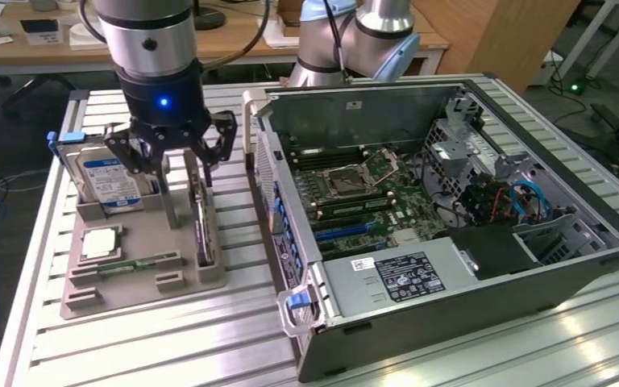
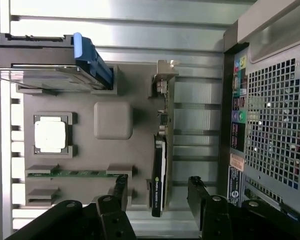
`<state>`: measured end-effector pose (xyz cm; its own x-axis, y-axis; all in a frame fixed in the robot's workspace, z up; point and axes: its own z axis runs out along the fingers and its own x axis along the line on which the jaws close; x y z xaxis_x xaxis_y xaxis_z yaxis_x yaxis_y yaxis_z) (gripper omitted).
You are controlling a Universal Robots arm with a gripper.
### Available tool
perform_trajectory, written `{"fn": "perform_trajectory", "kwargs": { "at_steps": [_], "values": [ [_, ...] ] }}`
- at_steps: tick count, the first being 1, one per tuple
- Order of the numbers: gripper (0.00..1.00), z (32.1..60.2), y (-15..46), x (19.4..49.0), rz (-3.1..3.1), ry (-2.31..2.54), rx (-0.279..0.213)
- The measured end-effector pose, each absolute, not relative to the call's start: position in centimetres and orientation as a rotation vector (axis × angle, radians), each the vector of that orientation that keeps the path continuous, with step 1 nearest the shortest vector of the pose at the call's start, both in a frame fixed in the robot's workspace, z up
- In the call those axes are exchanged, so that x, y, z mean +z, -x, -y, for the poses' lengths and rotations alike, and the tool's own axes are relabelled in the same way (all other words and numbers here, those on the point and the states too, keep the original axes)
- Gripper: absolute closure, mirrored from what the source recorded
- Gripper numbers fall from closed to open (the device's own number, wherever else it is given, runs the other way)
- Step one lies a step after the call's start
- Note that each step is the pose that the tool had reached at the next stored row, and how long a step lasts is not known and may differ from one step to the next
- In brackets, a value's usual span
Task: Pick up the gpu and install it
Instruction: 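Pick up the gpu and move the gpu toward the slot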
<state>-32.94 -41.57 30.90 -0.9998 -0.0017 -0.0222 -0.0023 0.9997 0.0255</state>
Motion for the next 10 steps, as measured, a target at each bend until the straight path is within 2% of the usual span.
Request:
{"fn": "perform_trajectory", "kwargs": {
  "at_steps": [10],
  "values": [
    [0.4, 41.6, 32.7, 29.2, -3.119, -0.031, 0.039]
  ]
}}
